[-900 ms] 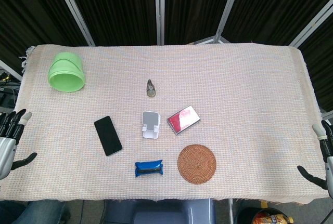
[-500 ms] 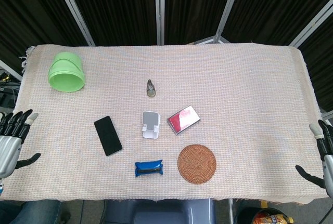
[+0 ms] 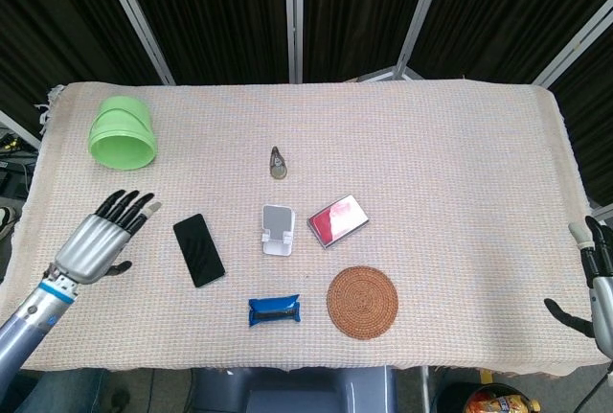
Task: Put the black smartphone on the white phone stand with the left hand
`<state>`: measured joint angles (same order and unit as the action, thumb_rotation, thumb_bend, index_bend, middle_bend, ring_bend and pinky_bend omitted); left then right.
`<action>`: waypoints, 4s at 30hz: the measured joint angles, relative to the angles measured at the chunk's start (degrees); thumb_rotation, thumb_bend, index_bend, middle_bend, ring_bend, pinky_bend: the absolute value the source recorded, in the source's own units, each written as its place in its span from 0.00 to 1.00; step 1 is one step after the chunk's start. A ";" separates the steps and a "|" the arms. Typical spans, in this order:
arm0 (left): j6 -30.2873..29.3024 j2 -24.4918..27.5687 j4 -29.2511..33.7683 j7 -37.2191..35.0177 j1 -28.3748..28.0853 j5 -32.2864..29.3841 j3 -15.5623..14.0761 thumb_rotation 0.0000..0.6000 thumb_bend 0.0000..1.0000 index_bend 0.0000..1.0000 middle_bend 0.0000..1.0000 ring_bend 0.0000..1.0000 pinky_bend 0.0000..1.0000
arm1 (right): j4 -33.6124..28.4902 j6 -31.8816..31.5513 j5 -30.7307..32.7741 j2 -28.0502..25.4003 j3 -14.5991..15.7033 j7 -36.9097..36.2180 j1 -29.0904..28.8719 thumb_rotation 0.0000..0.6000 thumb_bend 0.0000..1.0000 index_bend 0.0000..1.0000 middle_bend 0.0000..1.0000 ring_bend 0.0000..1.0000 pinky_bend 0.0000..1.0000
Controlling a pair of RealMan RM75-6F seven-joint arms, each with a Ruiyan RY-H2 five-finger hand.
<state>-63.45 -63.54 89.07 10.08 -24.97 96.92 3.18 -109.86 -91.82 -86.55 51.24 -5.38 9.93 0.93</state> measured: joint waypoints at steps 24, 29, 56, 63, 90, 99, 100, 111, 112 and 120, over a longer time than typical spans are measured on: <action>3.29 -22.03 -35.70 -21.80 -18.24 17.57 -12.07 1.00 0.00 0.02 0.07 0.18 0.20 | 0.79 2.73 9.10 0.98 -2.27 2.53 -1.28 1.00 0.00 0.00 0.00 0.00 0.00; 3.64 -22.64 -36.51 -21.78 -19.25 17.08 -12.70 1.00 0.00 0.06 0.08 0.19 0.20 | 1.03 3.04 9.71 1.03 -2.41 2.52 -1.47 1.00 0.00 0.00 0.00 0.00 0.00; 0.90 -24.39 -40.55 -20.08 -20.70 14.66 -16.21 1.00 0.05 0.52 0.37 0.44 0.35 | 1.20 3.17 10.98 0.66 -2.43 1.75 -1.51 1.00 0.00 0.00 0.00 0.00 0.00; -3.29 -22.80 -40.15 -18.23 -20.55 14.14 -15.25 1.00 0.06 0.53 0.38 0.45 0.38 | 0.90 3.14 10.52 0.35 -2.23 1.11 -1.41 1.00 0.00 0.00 0.00 0.00 0.00; 1.27 -15.98 -23.72 25.89 -35.17 21.29 -3.96 1.00 0.08 0.57 0.40 0.46 0.36 | 1.69 3.67 10.01 -2.08 -2.09 -6.06 -0.72 1.00 0.00 0.00 0.00 0.00 0.00; 5.28 -20.78 -26.84 30.24 -37.73 23.67 -4.90 1.00 0.14 0.57 0.40 0.46 0.36 | 2.15 3.26 10.15 -2.62 -1.99 -7.58 -0.12 1.00 0.00 0.00 0.00 0.00 0.00; 5.70 -21.23 -27.55 30.44 -38.03 23.90 -5.17 1.00 0.14 0.57 0.40 0.46 0.35 | 2.21 3.20 10.12 -2.67 -1.97 -7.74 -0.05 1.00 0.00 0.00 0.00 0.00 0.00; 4.41 -25.34 -33.04 31.99 -38.09 23.60 -5.52 1.00 0.14 0.58 0.41 0.46 0.35 | 2.51 3.88 10.55 -2.89 -1.94 -8.37 -0.14 1.00 0.00 0.00 0.00 0.00 0.00; 4.15 -25.88 -33.62 32.43 -38.00 23.51 -5.45 1.00 0.14 0.58 0.41 0.46 0.35 | 2.51 3.93 10.55 -2.89 -1.94 -8.35 -0.16 1.00 0.00 0.00 0.00 0.00 0.00; 2.91 -29.50 -36.11 36.14 -37.05 22.15 -4.87 1.00 0.14 0.58 0.41 0.46 0.34 | 2.82 4.29 10.90 -3.18 -2.07 -9.36 -0.22 1.00 0.00 0.00 0.00 0.00 0.00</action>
<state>-60.53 -93.04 52.97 46.22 -62.02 119.07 -1.69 -107.04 -87.53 -75.65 48.06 -7.46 0.58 0.71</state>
